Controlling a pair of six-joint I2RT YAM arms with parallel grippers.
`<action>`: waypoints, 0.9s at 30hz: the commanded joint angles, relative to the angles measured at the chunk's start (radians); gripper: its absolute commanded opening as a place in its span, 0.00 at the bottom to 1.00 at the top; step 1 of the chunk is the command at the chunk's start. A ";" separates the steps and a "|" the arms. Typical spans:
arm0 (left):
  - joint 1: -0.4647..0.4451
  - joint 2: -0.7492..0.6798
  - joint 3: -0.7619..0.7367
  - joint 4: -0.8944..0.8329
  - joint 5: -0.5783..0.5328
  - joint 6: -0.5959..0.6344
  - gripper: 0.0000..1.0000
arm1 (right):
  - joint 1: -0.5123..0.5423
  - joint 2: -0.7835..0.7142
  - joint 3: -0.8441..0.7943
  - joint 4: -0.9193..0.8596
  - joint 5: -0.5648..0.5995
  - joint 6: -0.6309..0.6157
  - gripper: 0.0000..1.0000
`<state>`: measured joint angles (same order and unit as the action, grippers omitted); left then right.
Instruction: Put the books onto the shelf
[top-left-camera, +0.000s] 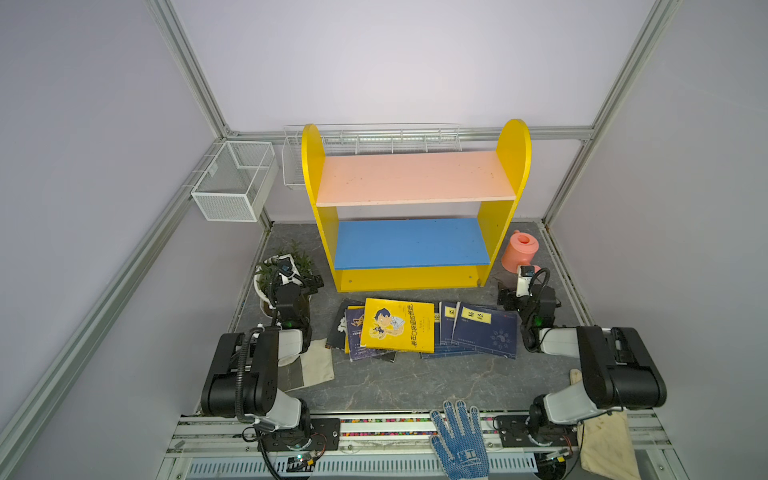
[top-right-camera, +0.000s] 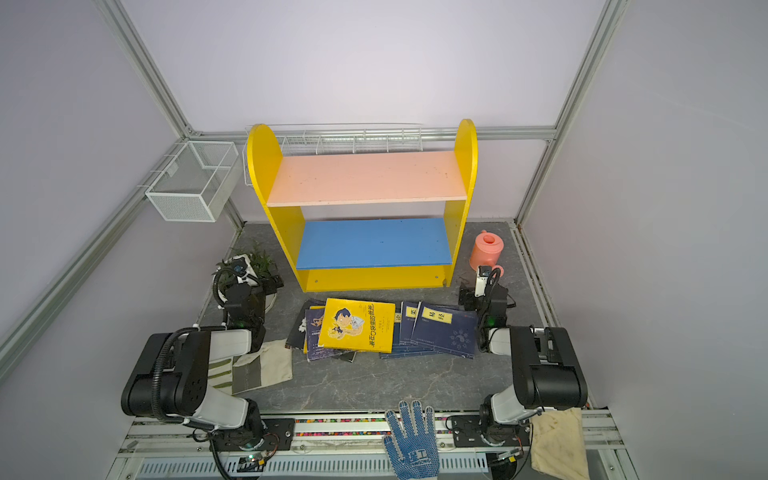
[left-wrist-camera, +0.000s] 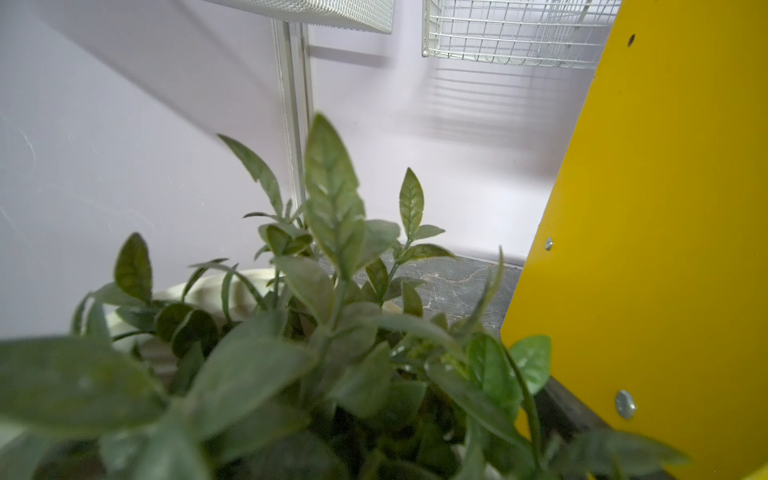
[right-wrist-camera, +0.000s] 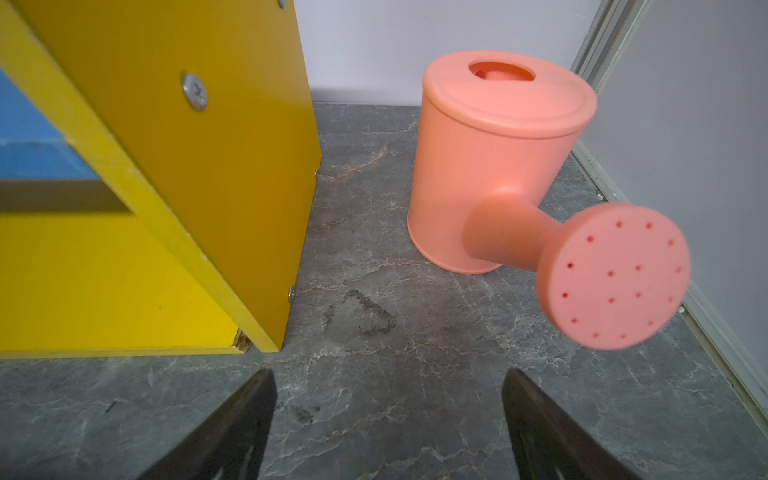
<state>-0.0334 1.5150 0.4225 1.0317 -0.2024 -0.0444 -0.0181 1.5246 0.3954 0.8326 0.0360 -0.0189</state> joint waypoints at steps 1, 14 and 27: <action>-0.004 0.036 -0.036 -0.114 -0.020 0.008 0.99 | -0.004 0.006 -0.007 0.026 -0.006 -0.006 0.88; -0.004 0.036 -0.034 -0.119 -0.020 0.008 0.99 | -0.032 0.005 -0.011 0.035 -0.063 0.001 0.88; -0.178 -0.369 0.173 -1.020 -0.554 -0.277 0.99 | -0.029 -0.299 0.247 -0.790 0.225 0.554 0.88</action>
<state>-0.1310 1.2068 0.6094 0.2619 -0.5289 -0.2249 -0.0479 1.2621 0.6350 0.3180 0.1761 0.2634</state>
